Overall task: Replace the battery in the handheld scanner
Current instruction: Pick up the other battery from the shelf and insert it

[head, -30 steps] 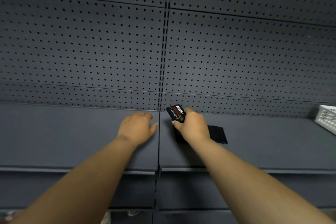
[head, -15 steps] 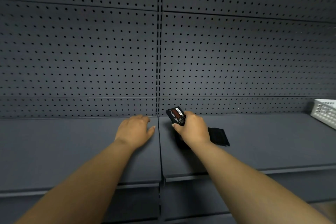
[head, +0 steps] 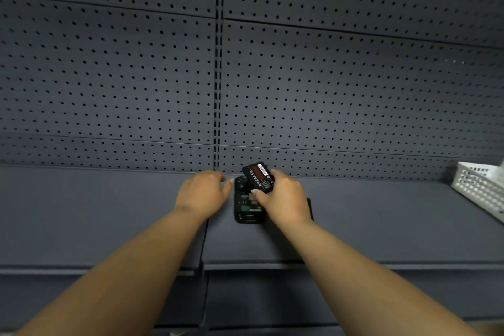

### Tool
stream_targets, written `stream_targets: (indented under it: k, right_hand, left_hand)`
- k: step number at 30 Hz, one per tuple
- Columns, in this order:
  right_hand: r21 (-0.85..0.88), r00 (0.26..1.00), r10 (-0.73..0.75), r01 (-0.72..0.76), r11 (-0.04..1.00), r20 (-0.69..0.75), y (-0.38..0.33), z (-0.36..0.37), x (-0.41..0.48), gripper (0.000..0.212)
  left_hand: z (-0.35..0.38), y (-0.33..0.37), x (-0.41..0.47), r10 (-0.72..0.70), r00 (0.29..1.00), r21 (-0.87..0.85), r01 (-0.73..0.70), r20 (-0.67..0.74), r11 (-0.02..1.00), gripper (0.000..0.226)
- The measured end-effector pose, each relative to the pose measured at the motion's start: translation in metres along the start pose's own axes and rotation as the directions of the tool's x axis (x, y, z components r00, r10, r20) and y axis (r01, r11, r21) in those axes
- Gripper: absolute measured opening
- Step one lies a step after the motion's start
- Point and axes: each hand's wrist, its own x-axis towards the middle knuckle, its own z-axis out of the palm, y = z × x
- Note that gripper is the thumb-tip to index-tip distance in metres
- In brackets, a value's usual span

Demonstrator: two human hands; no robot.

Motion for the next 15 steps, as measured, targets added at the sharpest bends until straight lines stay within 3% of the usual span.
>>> stream_targets:
  k: [2,6,10,13,15]
  right_hand:
    - [0.007,0.999,-0.033,0.033,0.999,0.001,0.008,-0.007,-0.001,0.043]
    - [0.058,0.996,-0.092,0.093,0.994,-0.013,0.023,-0.019,-0.003,0.044]
    - [0.092,0.993,-0.121,0.121,0.988,-0.010,0.035,-0.027,-0.006,0.052]
    - [0.137,0.991,-0.120,0.110,0.984,0.067,0.041,-0.034,-0.007,0.075]
    - [0.233,0.987,-0.079,0.045,0.971,0.139,0.044,-0.036,-0.002,0.079]
  left_hand:
    - [0.007,0.020,-0.002,-0.064,0.997,-0.214,0.069,0.032,0.974,0.038]
    - [0.018,0.055,-0.003,-0.121,0.990,-0.539,0.139,0.069,0.830,0.038]
    - [0.029,0.075,-0.007,-0.207,0.972,-0.787,0.213,0.111,0.579,0.023]
    - [0.032,0.082,-0.012,-0.206,0.964,-0.894,0.237,0.168,0.381,0.018]
    - [0.030,0.083,-0.014,-0.190,0.968,-0.894,0.229,0.166,0.385,0.018]
